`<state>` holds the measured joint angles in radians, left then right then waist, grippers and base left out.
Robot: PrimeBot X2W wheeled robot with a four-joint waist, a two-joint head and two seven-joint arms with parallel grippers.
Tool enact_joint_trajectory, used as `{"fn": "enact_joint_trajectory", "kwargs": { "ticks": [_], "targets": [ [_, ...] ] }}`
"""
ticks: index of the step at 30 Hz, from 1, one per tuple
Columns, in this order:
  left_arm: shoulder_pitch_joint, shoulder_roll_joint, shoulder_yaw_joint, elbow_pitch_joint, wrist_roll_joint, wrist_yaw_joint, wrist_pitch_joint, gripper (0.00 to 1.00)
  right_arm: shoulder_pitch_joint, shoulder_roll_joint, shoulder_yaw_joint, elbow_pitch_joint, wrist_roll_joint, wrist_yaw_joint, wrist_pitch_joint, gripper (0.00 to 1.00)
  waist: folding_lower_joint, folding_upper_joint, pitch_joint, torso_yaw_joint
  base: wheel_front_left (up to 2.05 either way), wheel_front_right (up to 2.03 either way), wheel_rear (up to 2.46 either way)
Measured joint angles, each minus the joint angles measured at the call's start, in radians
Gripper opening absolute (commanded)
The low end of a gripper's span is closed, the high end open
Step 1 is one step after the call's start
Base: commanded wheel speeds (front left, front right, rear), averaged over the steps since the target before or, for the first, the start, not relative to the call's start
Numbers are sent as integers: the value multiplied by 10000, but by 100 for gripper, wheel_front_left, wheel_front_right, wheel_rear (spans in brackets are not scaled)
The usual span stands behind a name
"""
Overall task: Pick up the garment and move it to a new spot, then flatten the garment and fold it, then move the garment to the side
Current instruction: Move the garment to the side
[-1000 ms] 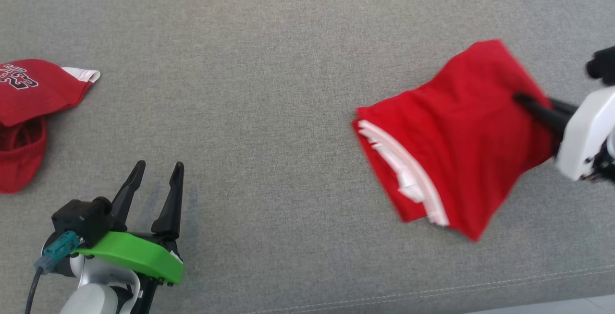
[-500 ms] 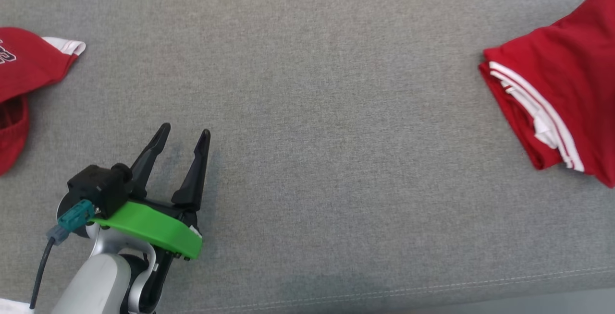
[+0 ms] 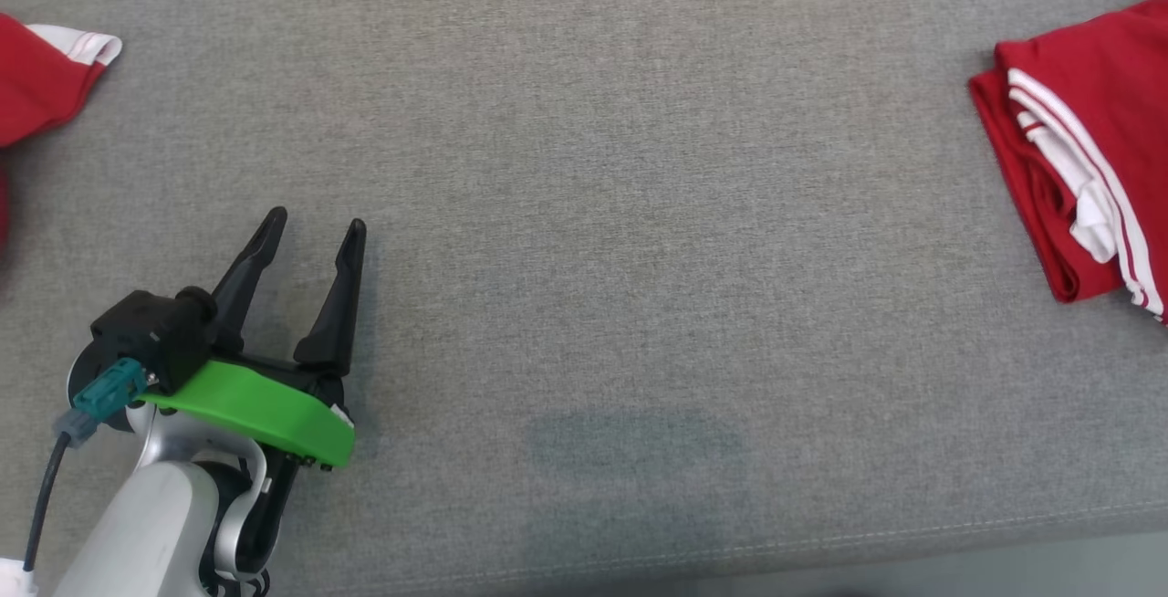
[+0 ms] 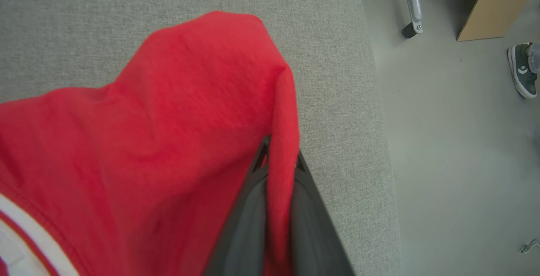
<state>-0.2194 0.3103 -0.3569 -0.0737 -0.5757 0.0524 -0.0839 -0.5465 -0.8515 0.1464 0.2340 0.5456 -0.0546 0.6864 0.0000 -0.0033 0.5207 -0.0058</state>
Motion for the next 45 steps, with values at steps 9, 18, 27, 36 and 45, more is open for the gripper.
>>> {"fn": "enact_joint_trajectory", "kwargs": {
  "ticks": [9,18,27,36,45],
  "targets": [
    [-100,244,46,-46,176,4,142,100,23,29,-349,915,96,-102,-401,0,0,0,109,-420,0,0,0],
    [-128,282,8,-58,176,4,301,100,384,176,-497,1831,-31,-370,-1064,100,0,0,217,-676,0,0,0],
    [-128,203,15,211,174,4,151,100,412,646,-485,1969,-600,-447,-2681,100,0,0,-106,-825,0,0,0],
    [-106,-79,58,790,144,2,-286,100,410,1381,-696,1363,-1168,-616,-5089,100,0,0,-757,-913,0,0,0],
    [438,-109,443,1732,84,56,-955,100,1329,2846,-431,447,-1630,-660,-7321,100,0,0,-1776,-945,0,0,0]
  ]
}}
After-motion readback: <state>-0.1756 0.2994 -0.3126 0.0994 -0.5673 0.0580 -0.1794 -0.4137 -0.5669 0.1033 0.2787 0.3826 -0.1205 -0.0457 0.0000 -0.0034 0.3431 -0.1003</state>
